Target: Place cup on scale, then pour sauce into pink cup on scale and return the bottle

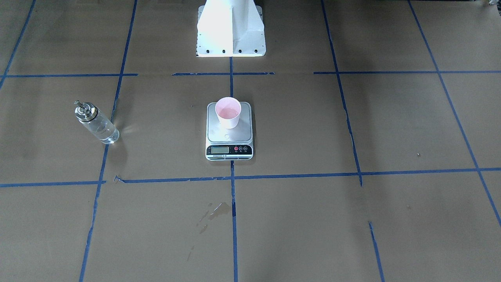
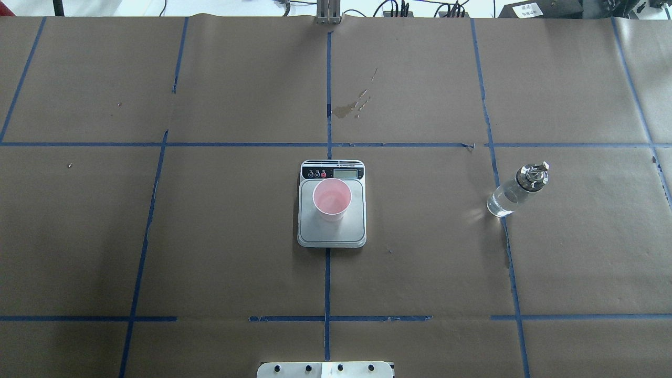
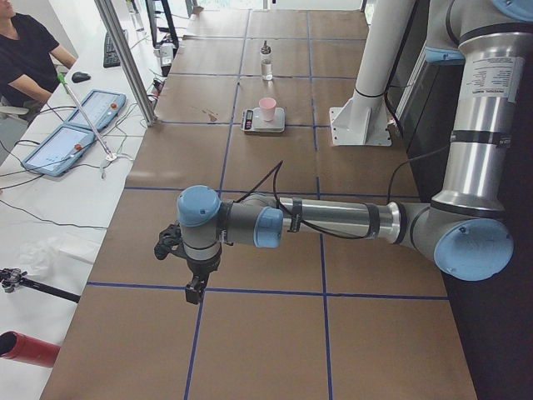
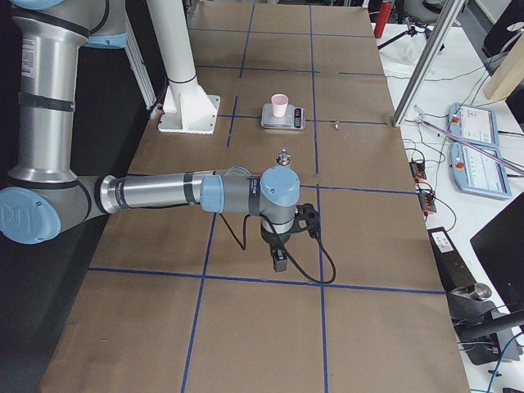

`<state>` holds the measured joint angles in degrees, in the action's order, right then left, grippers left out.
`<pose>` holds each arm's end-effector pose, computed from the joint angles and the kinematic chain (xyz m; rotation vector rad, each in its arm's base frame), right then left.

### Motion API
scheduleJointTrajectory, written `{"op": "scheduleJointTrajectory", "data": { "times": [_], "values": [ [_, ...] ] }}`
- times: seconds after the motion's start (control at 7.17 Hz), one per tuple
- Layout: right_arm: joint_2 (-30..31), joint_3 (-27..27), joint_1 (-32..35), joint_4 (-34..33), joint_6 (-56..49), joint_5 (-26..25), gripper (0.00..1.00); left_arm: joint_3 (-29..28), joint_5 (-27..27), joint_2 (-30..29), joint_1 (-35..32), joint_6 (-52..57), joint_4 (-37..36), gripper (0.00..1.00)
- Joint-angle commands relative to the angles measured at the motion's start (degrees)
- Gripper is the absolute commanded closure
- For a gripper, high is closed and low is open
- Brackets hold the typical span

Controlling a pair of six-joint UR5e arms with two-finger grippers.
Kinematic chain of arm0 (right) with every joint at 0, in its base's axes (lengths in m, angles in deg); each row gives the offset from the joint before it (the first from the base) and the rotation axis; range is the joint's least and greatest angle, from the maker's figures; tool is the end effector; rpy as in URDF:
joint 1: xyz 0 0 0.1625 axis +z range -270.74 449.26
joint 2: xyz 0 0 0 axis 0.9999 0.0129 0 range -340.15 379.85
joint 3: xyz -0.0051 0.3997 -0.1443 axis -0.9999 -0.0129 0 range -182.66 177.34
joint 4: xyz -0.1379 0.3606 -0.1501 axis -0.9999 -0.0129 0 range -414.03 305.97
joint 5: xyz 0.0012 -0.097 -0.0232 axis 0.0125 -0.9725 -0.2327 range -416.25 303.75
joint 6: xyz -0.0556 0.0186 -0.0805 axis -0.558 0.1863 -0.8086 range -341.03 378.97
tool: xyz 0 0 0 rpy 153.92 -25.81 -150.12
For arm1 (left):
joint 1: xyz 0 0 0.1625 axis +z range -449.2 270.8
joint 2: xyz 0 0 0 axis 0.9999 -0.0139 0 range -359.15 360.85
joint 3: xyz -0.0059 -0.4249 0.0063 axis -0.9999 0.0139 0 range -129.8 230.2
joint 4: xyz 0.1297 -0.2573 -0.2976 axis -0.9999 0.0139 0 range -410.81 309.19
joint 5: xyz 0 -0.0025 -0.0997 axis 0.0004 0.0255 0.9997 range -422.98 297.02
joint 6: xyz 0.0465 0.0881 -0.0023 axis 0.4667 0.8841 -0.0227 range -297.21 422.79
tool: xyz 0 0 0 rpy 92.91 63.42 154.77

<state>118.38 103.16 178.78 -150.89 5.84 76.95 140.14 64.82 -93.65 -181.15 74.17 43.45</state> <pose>0.0615 -0.4268 0.6049 0.0904 -0.7503 -0.2290 -0.0904 -0.5322 0.6186 0.2221 0.6381 0.2085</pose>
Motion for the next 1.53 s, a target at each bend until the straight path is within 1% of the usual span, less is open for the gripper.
{"op": "scheduleJointTrajectory", "data": {
  "times": [0.0, 0.14, 0.42, 0.56, 0.84, 1.12, 1.26, 1.4],
  "values": [
    [0.8, 0.0, 0.0, 0.1, -0.2, 1.0, 0.00, 0.5, 0.1, -0.2, 0.2, -0.1, 3.7, 0.00],
    [1.0, -0.9, 0.0, 0.1, -0.2, 0.8, 0.00, 0.7, -0.2, -0.1, 0.2, -0.2, 5.3, 0.00],
    [-0.5, -4.2, 0.0, 0.2, 0.7, 0.7, 0.00, 0.7, 0.0, 1.3, 0.3, -0.1, 5.8, 0.00],
    [-2.5, -5.3, 0.0, 0.2, 4.6, 0.8, 0.00, 0.6, -0.2, 1.4, 0.3, -0.3, 5.8, 0.00],
    [-5.0, -5.4, 0.0, 1.2, 7.8, 1.4, 0.00, 0.5, -0.2, 1.6, 0.3, -0.3, 5.7, 0.00],
    [-5.0, -7.2, 0.0, 9.0, 16.1, 1.5, 0.00, 0.9, 0.0, 3.3, 0.2, -0.3, 5.8, 0.00],
    [-5.0, -8.5, 0.0, 12.3, 18.6, 2.4, 0.00, 1.0, 0.1, 3.5, 0.2, -0.2, 5.8, 0.00],
    [-5.1, -8.2, 0.0, 12.7, 20.6, 4.9, 0.00, 1.0, 0.2, 3.5, 0.2, -0.5, 5.8, 0.00]
  ]
}}
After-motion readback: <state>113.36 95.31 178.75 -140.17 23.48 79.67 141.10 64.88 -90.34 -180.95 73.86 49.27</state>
